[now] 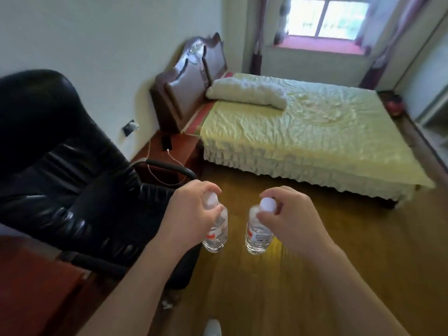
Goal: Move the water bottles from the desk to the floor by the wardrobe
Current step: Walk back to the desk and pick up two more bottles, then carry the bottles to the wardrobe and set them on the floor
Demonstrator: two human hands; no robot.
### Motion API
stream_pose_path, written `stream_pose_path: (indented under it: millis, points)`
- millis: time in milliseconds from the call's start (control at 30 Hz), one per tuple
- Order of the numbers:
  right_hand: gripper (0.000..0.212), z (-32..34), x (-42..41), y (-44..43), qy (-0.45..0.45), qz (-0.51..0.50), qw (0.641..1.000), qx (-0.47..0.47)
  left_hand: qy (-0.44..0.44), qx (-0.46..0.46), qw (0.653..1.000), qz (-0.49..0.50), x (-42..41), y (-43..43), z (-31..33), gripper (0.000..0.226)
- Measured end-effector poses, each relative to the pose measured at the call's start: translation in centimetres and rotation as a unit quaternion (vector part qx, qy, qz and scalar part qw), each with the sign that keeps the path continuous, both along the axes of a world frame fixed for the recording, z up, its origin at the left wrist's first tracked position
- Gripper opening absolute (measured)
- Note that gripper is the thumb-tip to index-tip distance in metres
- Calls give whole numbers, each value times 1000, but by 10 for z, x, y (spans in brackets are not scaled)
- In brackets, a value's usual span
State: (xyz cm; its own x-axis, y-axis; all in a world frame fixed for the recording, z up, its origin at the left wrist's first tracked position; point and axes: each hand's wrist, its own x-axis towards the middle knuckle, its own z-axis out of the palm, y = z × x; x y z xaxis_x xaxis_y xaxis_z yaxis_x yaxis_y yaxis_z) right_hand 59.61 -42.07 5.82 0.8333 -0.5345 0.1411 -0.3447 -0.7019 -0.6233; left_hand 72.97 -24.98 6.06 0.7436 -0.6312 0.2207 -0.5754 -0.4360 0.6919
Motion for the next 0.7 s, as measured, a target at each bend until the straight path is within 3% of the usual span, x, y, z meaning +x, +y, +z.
stream_pose_path:
  millis: [367, 700]
  points:
    - [30, -17, -71, -97, -3, -252, 968, 13, -41, 17, 971, -234, -2, -175, -10, 24]
    - [29, -17, -150, -206, -8, -364, 930, 48, 8, 33, 938, -345, -69, -347, -16, 25]
